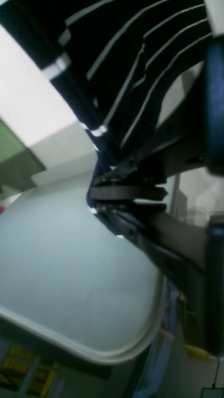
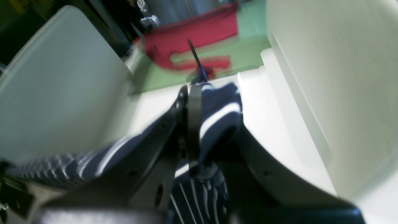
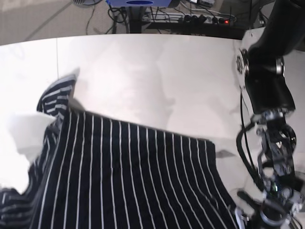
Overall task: Layout the t-shirt on the table in an organized manner, then fold the t-shirt properly
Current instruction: 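Lift the shirt with both grippers, pulling the ends apart, then swing the shirt up and lay it flat with both grippers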
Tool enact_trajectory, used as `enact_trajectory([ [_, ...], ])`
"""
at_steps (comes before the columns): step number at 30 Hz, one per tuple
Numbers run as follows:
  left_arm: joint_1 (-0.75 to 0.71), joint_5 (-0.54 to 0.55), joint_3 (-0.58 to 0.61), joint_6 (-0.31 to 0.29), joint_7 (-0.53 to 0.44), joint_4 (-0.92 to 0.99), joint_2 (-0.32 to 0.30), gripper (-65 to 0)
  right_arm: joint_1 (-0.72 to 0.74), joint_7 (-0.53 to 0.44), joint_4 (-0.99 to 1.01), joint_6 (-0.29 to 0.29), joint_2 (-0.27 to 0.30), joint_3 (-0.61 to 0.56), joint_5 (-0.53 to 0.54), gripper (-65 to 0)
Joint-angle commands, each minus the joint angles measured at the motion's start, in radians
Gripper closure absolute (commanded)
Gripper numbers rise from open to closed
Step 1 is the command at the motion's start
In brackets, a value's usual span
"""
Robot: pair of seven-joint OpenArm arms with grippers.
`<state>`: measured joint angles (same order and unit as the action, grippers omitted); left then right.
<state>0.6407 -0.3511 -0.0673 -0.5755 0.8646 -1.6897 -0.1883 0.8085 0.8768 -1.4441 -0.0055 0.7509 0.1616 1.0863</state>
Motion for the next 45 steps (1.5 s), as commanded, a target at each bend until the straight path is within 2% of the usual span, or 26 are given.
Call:
enact_trajectory([
  [1, 0.052, -0.026, -0.006, 0.019, -0.002, 0.009, -0.010, 0.0, 0.058, -0.078, 0.016, -0.004, 0.028, -0.020, -0.010, 0.0],
  [4, 0.135, -0.026, -0.006, 0.019, -0.005, 0.104, 0.008, 0.0, 0.140, -0.204, 0.118, -0.004, 0.025, -0.130, -0.010, 0.0],
  [8, 0.245, -0.027, -0.006, 0.022, -0.008, 0.230, 0.037, 0.0, 0.288, -0.373, 0.316, -0.004, 0.005, -0.343, -0.010, 0.0],
  [12, 0.356, -0.019, -0.002, 0.068, -0.018, 0.343, 0.068, 0.0, 0.438, -0.514, 0.535, -0.004, -0.031, -0.546, -0.010, 0.0],
  [14, 0.407, -0.021, 0.027, 0.085, -0.077, 0.429, 0.079, 0.0, 0.497, -0.580, 0.633, -0.004, -0.051, -0.626, -0.010, 0.0],
  [16, 0.443, -0.026, 0.068, 0.108, -0.141, 0.504, 0.086, 0.0, 0.497, -0.635, 0.708, -0.004, -0.066, -0.701, -0.010, 0.0],
  [20, 0.488, -0.016, 0.106, 0.137, -0.161, 0.552, 0.105, 0.0, 0.497, -0.652, 0.681, -0.004, -0.061, -0.770, -0.008, 0.0],
  [24, 0.466, -0.016, 0.054, 0.137, -0.158, 0.472, 0.118, 0.0, 0.497, -0.565, 0.563, -0.008, -0.038, -0.764, -0.004, 0.0],
  [26, 0.407, -0.026, 0.045, 0.136, -0.157, 0.428, 0.115, 0.0, 0.466, -0.546, 0.515, -0.011, -0.029, -0.762, -0.002, 0.0],
  [29, 0.275, -0.027, 0.062, 0.136, -0.157, 0.349, 0.097, 0.0, 0.326, -0.515, 0.464, -0.012, -0.029, -0.670, -0.002, 0.0],
  [33, 0.028, -0.026, 0.083, 0.136, -0.157, 0.224, 0.059, 0.0, 0.079, -0.396, 0.378, -0.012, -0.057, -0.434, -0.004, 0.0],
  [37, -0.177, -0.024, 0.071, 0.136, -0.157, 0.121, 0.056, 0.0, -0.189, -0.310, 0.293, -0.012, -0.136, -0.187, -0.007, 0.0],
  [39, -0.272, -0.021, 0.071, 0.136, -0.157, 0.059, 0.034, 0.0, -0.315, -0.258, 0.222, -0.012, -0.182, -0.079, -0.007, 0.0],
  [45, -0.477, -0.024, 0.025, 0.136, -0.157, -0.063, 0.003, 0.0, -0.584, -0.106, 0.004, -0.012, -0.331, 0.131, -0.008, 0.0],
])
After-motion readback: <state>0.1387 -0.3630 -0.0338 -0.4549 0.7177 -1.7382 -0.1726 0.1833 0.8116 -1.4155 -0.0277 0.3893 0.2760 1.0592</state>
